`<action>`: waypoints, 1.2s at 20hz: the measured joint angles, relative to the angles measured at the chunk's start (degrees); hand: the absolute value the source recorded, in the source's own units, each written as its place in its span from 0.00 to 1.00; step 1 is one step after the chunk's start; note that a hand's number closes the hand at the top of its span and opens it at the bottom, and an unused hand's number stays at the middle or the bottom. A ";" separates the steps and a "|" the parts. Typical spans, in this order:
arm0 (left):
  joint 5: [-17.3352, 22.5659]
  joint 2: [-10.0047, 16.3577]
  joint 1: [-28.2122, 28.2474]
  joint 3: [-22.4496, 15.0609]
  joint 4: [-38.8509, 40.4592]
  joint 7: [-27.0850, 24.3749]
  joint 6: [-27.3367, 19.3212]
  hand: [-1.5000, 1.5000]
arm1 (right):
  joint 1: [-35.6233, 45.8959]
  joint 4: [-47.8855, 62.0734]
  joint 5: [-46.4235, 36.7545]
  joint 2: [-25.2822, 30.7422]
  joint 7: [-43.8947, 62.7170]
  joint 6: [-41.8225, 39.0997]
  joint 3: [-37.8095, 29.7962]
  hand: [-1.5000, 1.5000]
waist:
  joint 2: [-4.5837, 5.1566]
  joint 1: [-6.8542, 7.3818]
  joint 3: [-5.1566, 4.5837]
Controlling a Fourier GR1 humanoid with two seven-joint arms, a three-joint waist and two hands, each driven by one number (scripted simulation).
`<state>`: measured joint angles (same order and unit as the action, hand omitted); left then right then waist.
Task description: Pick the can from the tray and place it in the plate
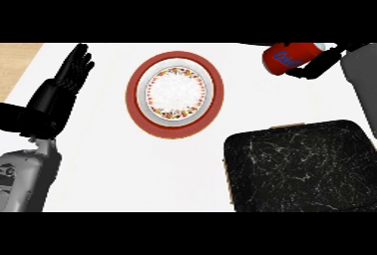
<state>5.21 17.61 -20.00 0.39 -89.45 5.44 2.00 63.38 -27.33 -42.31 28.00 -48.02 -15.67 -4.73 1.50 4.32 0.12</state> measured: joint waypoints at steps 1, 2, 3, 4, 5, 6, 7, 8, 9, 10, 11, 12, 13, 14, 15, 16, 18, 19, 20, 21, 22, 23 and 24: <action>-0.29 -0.23 0.24 -0.18 0.08 -0.05 -0.17 0.50 | 0.98 0.88 0.35 -0.87 -0.17 -0.23 -0.06 1.00 | -0.12 -0.25 -0.02; -0.26 0.04 0.57 0.10 -0.30 0.14 -0.10 0.50 | 1.99 1.67 0.67 -1.42 -0.22 -0.66 -0.10 1.00 | -0.25 -0.45 -0.04; -0.15 0.17 0.94 0.37 -0.43 0.18 0.01 0.50 | 2.60 2.19 0.90 -2.43 -0.36 -0.70 -0.01 1.00 | -0.38 -0.72 -0.05; 0.04 0.35 1.24 0.68 -0.43 0.10 0.25 0.50 | 3.44 2.73 1.15 -3.40 -0.29 -0.80 0.01 1.00 | -0.47 -0.93 -0.06; -0.46 0.07 1.60 0.45 -0.76 0.06 -0.16 0.50 | 4.31 3.42 1.20 -4.44 -0.14 -0.74 0.13 1.00 | -0.52 -1.03 -0.07; -0.70 -0.01 1.78 0.39 -0.86 0.03 -0.24 0.50 | 5.52 4.01 1.20 -5.11 0.12 -1.07 0.29 1.00 | -0.57 -1.16 -0.07; -1.02 -0.30 1.76 0.26 -0.68 0.12 -0.54 0.50 | 6.38 4.38 1.08 -6.25 0.32 -1.15 0.64 1.00 | -0.63 -1.37 -0.08; -0.50 0.09 2.54 0.71 -1.05 -0.14 0.10 0.50 | 6.94 4.86 1.12 -7.49 0.60 -1.11 0.77 1.00 | -0.69 -1.38 -0.10; -0.57 -0.02 2.38 0.77 -0.97 0.13 -0.03 0.50 | 8.02 5.24 1.30 -8.74 1.17 -1.33 0.74 1.00 | -0.73 -1.55 -0.10; -0.43 0.19 2.48 1.20 -0.47 -0.50 0.31 0.50 | 8.92 5.87 1.40 -9.91 1.63 -1.47 0.73 1.00 | -0.73 -1.62 -0.11; -0.23 0.30 2.68 1.39 -0.89 -0.27 0.48 0.50 | 9.46 6.19 1.60 -11.49 2.22 -1.56 0.71 1.00 | -0.82 -1.74 -0.12; -0.26 0.45 2.28 1.71 -0.44 -0.38 0.56 0.50 | 10.15 6.65 1.65 -12.79 2.72 -1.82 0.79 1.00 | -0.83 -1.89 -0.13; -0.31 0.24 2.92 1.67 -0.47 -0.79 0.64 0.50 | 10.90 6.97 1.72 -14.06 3.42 -2.15 0.83 1.00 | -0.88 -1.98 -0.13; -0.24 0.26 2.85 1.99 -0.03 -1.05 0.74 0.50 | 11.40 7.44 1.77 -15.30 3.88 -2.13 0.83 1.00 | -0.88 -2.06 -0.14; -0.31 0.30 3.08 2.08 -0.24 -0.99 0.77 0.50 | 11.69 7.63 1.75 -17.08 4.83 -1.69 0.94 1.00 | -0.94 -2.16 -0.14; 0.02 0.57 3.54 2.46 -0.54 -1.24 1.21 0.50 | 12.44 8.15 1.78 -18.13 5.84 -1.78 0.88 1.00 | -0.94 -2.12 -0.14; 0.16 0.50 3.47 2.50 -0.94 -0.79 1.41 0.50 | 14.18 9.11 1.99 -20.56 8.18 -1.79 0.60 1.00 | -0.93 -2.08 -0.14; -0.05 0.29 3.52 2.50 -0.87 -0.79 1.21 0.50 | 13.82 9.15 1.72 -22.07 8.75 -0.97 0.93 1.00 | -1.00 -2.26 -0.15; -0.72 -0.45 3.63 1.78 -1.39 -0.39 0.52 0.50 | 14.28 9.44 1.62 -23.31 9.96 -0.45 0.97 1.00 | -1.00 -2.30 -0.15; -0.97 -0.74 3.62 1.48 -1.72 -0.18 0.37 0.50 | 14.54 10.00 1.45 -24.30 10.71 0.42 1.26 1.00 | -0.96 -2.17 -0.15; -1.12 -0.75 3.32 1.46 -1.57 -0.10 0.39 0.50 | 15.30 10.56 1.46 -25.09 11.71 1.15 1.44 1.00 | -0.88 -1.99 -0.15; -1.22 -0.84 3.30 1.36 -1.39 -0.13 0.53 0.50 | 15.40 11.04 1.39 -25.72 12.09 2.27 1.84 1.00 | -0.85 -1.87 -0.16; -1.44 -1.06 2.74 1.15 -0.98 -0.02 0.50 0.50 | 15.27 11.66 1.31 -26.20 12.27 3.50 2.61 1.00 | -0.78 -1.68 -0.17</action>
<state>3.77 16.55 -17.26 1.54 -90.44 5.42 2.49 78.64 -15.67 -41.01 1.80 -35.75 -12.17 -2.12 0.71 2.64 -0.04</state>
